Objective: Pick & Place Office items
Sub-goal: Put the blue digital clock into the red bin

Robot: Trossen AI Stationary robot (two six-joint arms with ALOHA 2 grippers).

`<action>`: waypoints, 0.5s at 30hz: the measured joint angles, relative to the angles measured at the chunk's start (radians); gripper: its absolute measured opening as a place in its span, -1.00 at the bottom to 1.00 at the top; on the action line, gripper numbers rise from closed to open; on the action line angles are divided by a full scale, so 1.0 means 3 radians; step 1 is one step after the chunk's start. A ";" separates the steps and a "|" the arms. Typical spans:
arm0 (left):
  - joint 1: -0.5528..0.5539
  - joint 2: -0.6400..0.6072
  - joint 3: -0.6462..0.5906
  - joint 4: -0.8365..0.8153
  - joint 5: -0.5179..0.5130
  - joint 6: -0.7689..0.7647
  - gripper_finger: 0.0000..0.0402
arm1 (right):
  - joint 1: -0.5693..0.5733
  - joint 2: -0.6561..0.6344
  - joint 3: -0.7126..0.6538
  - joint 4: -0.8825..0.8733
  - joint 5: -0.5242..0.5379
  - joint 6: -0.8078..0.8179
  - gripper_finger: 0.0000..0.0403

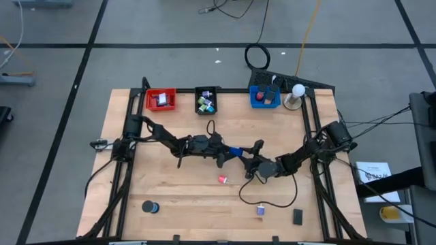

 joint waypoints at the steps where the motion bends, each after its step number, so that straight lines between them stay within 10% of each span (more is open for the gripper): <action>1: -0.0002 0.0000 0.0004 0.0000 0.0003 0.0008 0.10 | 0.0000 -0.0001 0.0010 -0.0019 -0.0024 -0.0007 -0.17; 15: -0.0002 -0.0004 0.0014 -0.0086 0.0099 0.0198 -0.68 | 0.0001 -0.0001 0.0026 0.0008 -0.0054 0.0031 -0.12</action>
